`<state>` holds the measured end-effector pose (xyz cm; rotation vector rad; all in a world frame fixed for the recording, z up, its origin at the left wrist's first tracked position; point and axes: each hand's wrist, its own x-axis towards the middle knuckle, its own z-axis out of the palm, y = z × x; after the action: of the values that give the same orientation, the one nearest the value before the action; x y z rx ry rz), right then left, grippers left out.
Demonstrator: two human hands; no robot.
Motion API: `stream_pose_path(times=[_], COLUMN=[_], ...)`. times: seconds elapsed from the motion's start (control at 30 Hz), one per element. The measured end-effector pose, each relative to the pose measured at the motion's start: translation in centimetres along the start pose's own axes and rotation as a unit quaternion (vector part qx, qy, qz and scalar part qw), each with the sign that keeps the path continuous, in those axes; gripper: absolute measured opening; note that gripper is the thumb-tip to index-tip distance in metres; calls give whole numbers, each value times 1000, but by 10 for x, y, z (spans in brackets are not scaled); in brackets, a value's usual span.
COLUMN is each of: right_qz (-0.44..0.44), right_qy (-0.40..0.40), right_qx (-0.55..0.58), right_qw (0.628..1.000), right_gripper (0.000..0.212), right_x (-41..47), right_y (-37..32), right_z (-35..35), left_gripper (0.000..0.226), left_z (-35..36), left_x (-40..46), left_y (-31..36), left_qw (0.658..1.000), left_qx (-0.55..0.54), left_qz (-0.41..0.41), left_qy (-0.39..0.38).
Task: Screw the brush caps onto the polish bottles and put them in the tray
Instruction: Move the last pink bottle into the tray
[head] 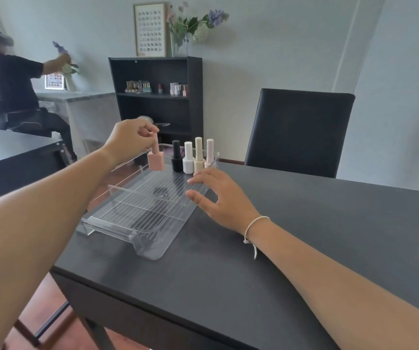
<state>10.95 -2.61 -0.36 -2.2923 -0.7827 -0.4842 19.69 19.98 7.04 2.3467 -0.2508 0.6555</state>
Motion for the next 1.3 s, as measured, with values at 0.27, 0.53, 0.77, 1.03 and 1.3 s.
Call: stream_pose_path(times=[0.27,0.53,0.77,1.03,1.3], right_qz=[-3,19,19,17,24], right_qy=[2,-4,-4,2,0], right_qx=[22,25,29,25,28], right_qw=[1000,1000,999,1000,999], right_gripper=[39,37,38,38,38], right_x=[2,1,2,3,3], right_y=[-12,1,-1,2,0], right_z=[3,1,3,5,4], left_gripper=[17,19,19,22,30], left_z=[-1,39,43,46,45], left_x=[15,26,28,32,33], left_y=[-22,-20,-18,-20,-21], left_qw=[999,999,999,999,999], left_qx=[24,-10,-18,-21,-11], left_qz=[-28,-33,-30,-32,-32], left_qy=[-8,-33,-14,-20,-26])
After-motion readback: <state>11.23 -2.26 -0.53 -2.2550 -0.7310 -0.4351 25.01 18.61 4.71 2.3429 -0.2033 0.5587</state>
